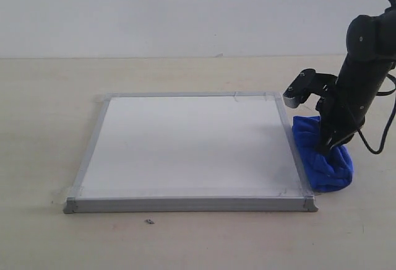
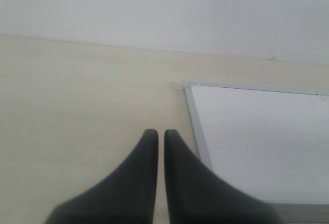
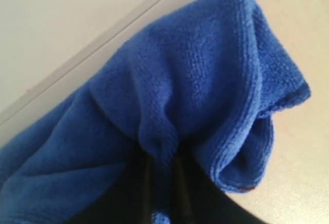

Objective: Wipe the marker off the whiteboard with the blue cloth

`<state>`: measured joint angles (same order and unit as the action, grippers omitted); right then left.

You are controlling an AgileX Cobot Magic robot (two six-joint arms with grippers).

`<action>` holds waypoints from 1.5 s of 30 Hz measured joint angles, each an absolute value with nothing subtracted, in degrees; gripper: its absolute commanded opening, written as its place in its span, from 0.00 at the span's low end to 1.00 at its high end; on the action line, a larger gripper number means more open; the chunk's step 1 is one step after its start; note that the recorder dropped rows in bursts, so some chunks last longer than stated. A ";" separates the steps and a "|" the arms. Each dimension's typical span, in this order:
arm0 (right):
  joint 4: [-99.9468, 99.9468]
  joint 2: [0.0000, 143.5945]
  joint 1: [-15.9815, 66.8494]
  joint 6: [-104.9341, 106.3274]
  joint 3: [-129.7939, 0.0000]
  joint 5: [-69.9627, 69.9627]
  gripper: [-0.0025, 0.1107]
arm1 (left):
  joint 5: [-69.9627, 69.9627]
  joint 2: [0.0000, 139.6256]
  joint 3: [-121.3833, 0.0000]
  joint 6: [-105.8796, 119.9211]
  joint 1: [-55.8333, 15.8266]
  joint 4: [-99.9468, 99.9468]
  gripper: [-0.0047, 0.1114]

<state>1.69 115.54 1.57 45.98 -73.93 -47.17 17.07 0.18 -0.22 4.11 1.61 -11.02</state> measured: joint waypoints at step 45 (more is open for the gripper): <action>4.43 107.69 1.78 31.20 -73.95 -52.33 0.02 | 17.07 0.18 -0.22 4.11 1.61 -11.02 0.08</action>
